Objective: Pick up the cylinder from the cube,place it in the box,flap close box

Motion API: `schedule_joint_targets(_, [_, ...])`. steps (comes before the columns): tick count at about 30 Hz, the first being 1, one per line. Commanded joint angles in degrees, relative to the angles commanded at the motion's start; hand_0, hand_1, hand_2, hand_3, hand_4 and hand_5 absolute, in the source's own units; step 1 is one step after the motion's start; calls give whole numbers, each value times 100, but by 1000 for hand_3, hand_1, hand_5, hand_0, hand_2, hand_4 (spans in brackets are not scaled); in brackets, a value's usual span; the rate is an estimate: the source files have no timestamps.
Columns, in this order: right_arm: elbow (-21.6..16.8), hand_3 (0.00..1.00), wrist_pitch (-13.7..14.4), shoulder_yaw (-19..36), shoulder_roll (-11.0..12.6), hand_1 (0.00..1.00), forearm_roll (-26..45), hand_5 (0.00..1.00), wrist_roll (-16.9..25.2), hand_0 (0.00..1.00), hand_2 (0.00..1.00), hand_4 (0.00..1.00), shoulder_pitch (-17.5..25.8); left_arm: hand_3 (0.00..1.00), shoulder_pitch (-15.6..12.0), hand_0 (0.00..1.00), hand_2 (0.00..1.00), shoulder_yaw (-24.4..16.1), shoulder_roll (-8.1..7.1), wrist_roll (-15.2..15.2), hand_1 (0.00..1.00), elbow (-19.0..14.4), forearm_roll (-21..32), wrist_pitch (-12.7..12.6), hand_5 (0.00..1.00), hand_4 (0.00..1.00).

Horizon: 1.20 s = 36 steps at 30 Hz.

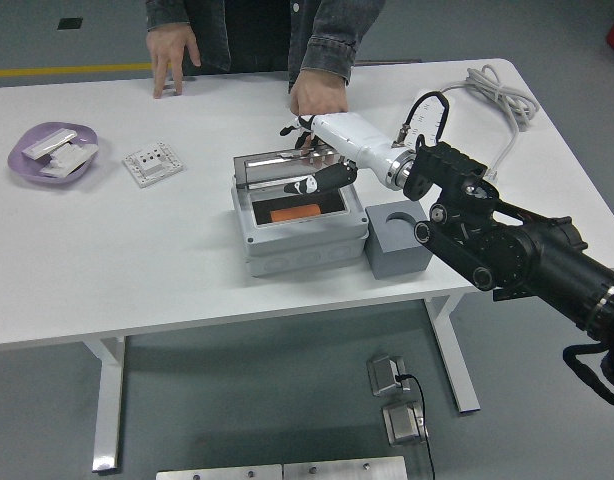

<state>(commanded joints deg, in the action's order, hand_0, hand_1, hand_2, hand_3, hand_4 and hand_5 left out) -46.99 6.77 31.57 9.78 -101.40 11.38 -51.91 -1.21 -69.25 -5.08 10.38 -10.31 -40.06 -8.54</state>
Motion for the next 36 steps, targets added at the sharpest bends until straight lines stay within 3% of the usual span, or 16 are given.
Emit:
schedule_joint_targets(8, [-492, 785, -124, -31, 263, 584, -206, 457, -230, 677, 631, 940, 183, 664, -45, 655, 571, 43, 18, -17, 646, 0, 74, 6, 182, 663])
schedule_joint_targets(16, [-1180, 787, -480, 95, 478, 583, -786, 459, -770, 671, 631, 940, 344, 666, -87, 655, 573, 34, 39, -3, 646, 0, 84, -4, 182, 664])
schedule_joint_targets(27, [-1516, 818, -576, 120, 571, 583, -997, 463, -976, 664, 645, 941, 549, 665, -102, 655, 573, -29, 67, -8, 646, 0, 33, 0, 183, 664])
schedule_joint_targets(32, [-1655, 822, -612, 485, 601, 583, -1115, 463, -1039, 664, 643, 938, 816, 665, -107, 655, 573, -18, 84, 7, 646, 0, 45, -9, 183, 664])
schedule_joint_targets(36, [-1997, 821, -707, 1057, 691, 582, -1240, 466, -1110, 655, 641, 937, 1270, 665, -134, 654, 573, 32, 92, 49, 646, 0, 123, -43, 184, 665])
